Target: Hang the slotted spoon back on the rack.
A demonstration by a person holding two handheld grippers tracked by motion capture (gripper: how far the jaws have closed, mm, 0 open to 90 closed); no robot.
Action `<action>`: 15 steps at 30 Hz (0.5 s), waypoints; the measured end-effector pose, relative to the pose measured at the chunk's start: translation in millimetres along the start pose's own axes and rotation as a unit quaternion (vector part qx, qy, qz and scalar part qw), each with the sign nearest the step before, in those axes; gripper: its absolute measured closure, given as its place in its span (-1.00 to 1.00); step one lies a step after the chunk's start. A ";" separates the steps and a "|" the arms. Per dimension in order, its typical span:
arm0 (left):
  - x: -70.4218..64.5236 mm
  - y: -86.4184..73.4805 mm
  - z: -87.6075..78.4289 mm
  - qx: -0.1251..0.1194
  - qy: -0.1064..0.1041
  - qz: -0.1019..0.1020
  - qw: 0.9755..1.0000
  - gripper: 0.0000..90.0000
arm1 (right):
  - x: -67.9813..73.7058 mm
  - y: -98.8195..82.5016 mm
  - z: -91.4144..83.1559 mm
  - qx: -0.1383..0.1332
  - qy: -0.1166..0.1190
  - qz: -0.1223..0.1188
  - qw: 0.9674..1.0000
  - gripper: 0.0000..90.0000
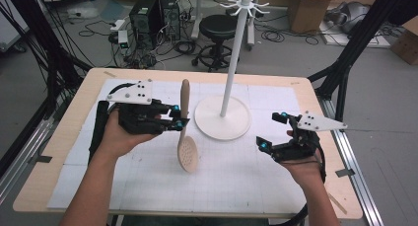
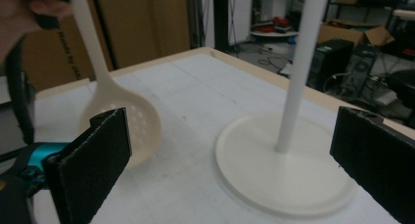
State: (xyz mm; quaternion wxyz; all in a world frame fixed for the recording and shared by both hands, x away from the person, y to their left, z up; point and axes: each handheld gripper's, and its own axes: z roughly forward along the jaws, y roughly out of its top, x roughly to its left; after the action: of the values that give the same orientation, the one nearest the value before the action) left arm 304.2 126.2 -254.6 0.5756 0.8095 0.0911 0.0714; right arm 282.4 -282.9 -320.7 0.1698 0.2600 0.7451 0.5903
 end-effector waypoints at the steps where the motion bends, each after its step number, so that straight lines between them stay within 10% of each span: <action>1: -0.3 0.2 1.2 -0.002 -0.003 0.000 1.000 0.64 | 1.4 5.3 1.7 -0.003 0.007 -0.002 1.000 -0.99; 15: -6.0 7.8 22.4 0.003 -0.020 0.008 1.000 0.64 | 26.5 63.2 31.4 -0.021 0.085 -0.045 0.995 -0.97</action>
State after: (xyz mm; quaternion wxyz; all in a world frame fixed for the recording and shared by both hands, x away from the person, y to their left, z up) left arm 303.8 101.8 -254.6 0.5741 0.8134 0.0730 0.0593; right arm 290.4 -231.8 -265.8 0.1375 0.1710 0.7556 0.6172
